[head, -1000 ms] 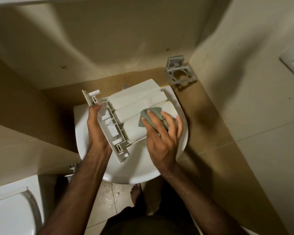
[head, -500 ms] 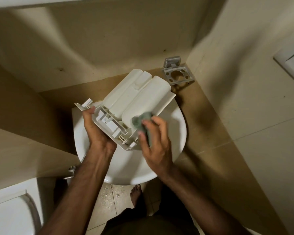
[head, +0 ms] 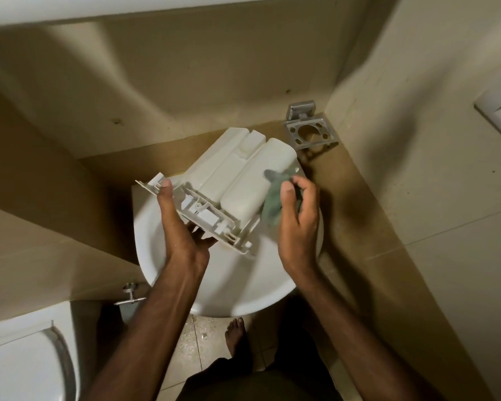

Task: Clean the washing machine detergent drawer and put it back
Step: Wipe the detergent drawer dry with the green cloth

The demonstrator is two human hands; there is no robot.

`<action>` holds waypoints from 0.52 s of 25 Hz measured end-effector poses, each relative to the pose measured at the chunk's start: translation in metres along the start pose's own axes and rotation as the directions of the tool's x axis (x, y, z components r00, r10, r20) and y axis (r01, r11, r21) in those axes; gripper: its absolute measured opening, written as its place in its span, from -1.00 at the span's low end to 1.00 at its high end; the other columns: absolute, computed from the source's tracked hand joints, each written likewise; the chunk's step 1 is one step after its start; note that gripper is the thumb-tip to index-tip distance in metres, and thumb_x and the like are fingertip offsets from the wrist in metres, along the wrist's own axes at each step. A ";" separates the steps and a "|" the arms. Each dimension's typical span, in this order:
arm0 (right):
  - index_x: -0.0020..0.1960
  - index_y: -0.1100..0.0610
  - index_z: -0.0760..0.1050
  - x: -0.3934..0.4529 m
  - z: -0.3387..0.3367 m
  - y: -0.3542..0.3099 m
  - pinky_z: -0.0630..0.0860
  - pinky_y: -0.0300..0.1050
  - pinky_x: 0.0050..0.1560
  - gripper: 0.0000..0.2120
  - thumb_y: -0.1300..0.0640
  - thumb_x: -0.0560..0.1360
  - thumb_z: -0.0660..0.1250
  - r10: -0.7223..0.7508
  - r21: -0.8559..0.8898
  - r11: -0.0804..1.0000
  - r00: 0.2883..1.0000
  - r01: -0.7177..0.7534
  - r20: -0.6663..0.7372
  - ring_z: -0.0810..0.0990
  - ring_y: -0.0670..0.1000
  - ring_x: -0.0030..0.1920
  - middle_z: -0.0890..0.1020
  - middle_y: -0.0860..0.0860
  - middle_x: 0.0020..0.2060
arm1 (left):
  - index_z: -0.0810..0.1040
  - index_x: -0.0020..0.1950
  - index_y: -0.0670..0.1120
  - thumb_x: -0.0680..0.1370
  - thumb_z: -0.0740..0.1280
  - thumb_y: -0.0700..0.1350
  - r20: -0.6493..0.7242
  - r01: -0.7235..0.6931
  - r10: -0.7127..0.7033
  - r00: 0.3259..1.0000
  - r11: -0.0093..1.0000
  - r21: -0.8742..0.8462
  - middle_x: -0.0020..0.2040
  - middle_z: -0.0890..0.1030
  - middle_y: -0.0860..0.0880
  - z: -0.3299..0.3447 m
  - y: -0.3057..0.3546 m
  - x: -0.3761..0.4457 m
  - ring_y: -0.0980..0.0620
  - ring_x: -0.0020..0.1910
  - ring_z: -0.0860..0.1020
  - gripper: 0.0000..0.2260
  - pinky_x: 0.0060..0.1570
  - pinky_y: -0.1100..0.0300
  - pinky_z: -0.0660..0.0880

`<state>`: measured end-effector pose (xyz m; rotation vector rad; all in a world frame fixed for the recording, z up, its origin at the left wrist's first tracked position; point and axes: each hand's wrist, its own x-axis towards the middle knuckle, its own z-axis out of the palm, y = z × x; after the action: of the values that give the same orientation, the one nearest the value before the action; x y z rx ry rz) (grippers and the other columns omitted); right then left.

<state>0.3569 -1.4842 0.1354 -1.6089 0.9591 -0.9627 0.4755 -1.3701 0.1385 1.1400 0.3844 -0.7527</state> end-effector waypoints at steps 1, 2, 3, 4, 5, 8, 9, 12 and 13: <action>0.26 0.01 0.52 -0.015 -0.002 -0.006 0.52 -0.16 0.20 -0.68 -0.15 0.62 0.32 -0.015 -0.012 1.000 0.997 0.016 0.075 0.55 -0.10 0.25 0.57 -0.05 0.20 | 0.59 0.31 0.07 0.30 0.41 0.49 -0.009 -0.021 0.021 1.000 0.999 0.035 0.13 0.71 -0.10 0.000 -0.004 -0.001 -0.13 0.11 0.68 -0.27 0.02 -0.14 0.63; 0.28 0.02 0.52 -0.028 -0.003 -0.011 0.53 -0.18 0.21 -0.64 -0.16 0.58 0.37 -0.042 -0.040 0.998 0.990 0.048 0.138 0.54 -0.06 0.28 0.56 -0.06 0.22 | 0.56 0.34 0.10 0.28 0.42 0.49 -0.007 -0.044 0.045 0.999 0.997 0.059 0.19 0.70 -0.11 0.001 -0.009 -0.001 -0.15 0.16 0.67 -0.25 0.05 -0.17 0.63; 0.28 0.03 0.54 -0.036 -0.003 -0.013 0.53 -0.19 0.21 -0.64 -0.09 0.56 0.44 -0.087 -0.070 0.992 0.981 0.100 0.171 0.54 -0.05 0.29 0.55 -0.06 0.22 | 0.54 0.36 0.10 0.28 0.42 0.49 0.003 -0.054 0.054 0.999 0.996 0.071 0.22 0.68 -0.12 0.002 -0.013 -0.003 -0.17 0.18 0.67 -0.24 0.04 -0.17 0.64; 0.27 0.06 0.57 -0.040 -0.002 -0.014 0.54 -0.16 0.22 -0.68 0.03 0.55 0.48 -0.143 -0.102 0.981 0.972 0.164 0.184 0.55 -0.05 0.29 0.55 -0.05 0.21 | 0.52 0.38 0.10 0.27 0.42 0.49 0.017 -0.059 0.058 0.998 0.996 0.073 0.24 0.67 -0.12 0.004 -0.015 -0.005 -0.17 0.19 0.66 -0.21 0.02 -0.14 0.65; 0.25 0.08 0.60 -0.040 -0.002 -0.015 0.56 -0.09 0.22 -0.72 0.16 0.55 0.48 -0.198 -0.133 0.965 0.959 0.227 0.205 0.56 -0.05 0.29 0.57 -0.04 0.19 | 0.50 0.40 0.11 0.27 0.42 0.51 0.028 -0.070 0.068 0.997 0.994 0.084 0.25 0.66 -0.12 0.006 -0.016 -0.007 -0.17 0.21 0.65 -0.19 0.02 -0.13 0.65; 0.29 0.12 0.66 -0.036 -0.012 -0.015 0.60 0.03 0.20 -0.66 0.36 0.55 0.44 -0.268 -0.065 0.948 0.889 0.313 0.370 0.62 -0.02 0.24 0.64 -0.03 0.16 | 0.51 0.41 0.05 0.38 0.35 0.49 0.122 -0.135 0.124 0.985 0.987 0.088 0.29 0.64 -0.15 0.005 -0.017 -0.005 -0.21 0.27 0.62 -0.25 0.25 -0.22 0.54; 0.33 0.15 0.64 -0.036 -0.017 -0.016 0.61 0.00 0.21 -0.62 0.39 0.55 0.44 -0.274 -0.025 0.951 0.872 0.310 0.405 0.64 -0.03 0.23 0.66 -0.02 0.17 | 0.51 0.42 0.00 0.46 0.31 0.44 0.176 -0.151 0.138 0.975 0.987 0.062 0.29 0.64 -0.17 0.005 -0.016 -0.005 -0.22 0.27 0.61 -0.30 0.30 -0.22 0.50; 0.39 0.23 0.58 -0.045 -0.025 -0.026 0.61 -0.10 0.22 -0.58 0.43 0.55 0.44 -0.317 0.032 0.943 0.861 0.332 0.398 0.65 -0.06 0.23 0.69 0.03 0.20 | 0.46 0.48 -0.14 0.59 0.19 0.31 0.308 -0.102 0.116 0.944 0.993 -0.061 0.21 0.61 -0.19 0.008 -0.011 -0.007 -0.17 0.14 0.60 -0.35 0.18 -0.06 0.52; 0.37 0.27 0.59 -0.047 -0.023 -0.032 0.62 -0.07 0.21 -0.60 0.44 0.55 0.44 -0.370 0.030 0.923 0.859 0.385 0.355 0.66 -0.04 0.23 0.69 0.07 0.20 | 0.45 0.48 -0.18 0.58 0.20 0.31 0.331 -0.076 0.104 0.938 0.993 -0.095 0.17 0.61 -0.19 0.009 -0.009 -0.007 -0.15 0.09 0.60 -0.33 0.11 0.00 0.55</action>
<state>0.3221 -1.4426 0.1649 -1.9702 0.4210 -0.8674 0.4633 -1.3776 0.1404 0.9245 0.0735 -0.8267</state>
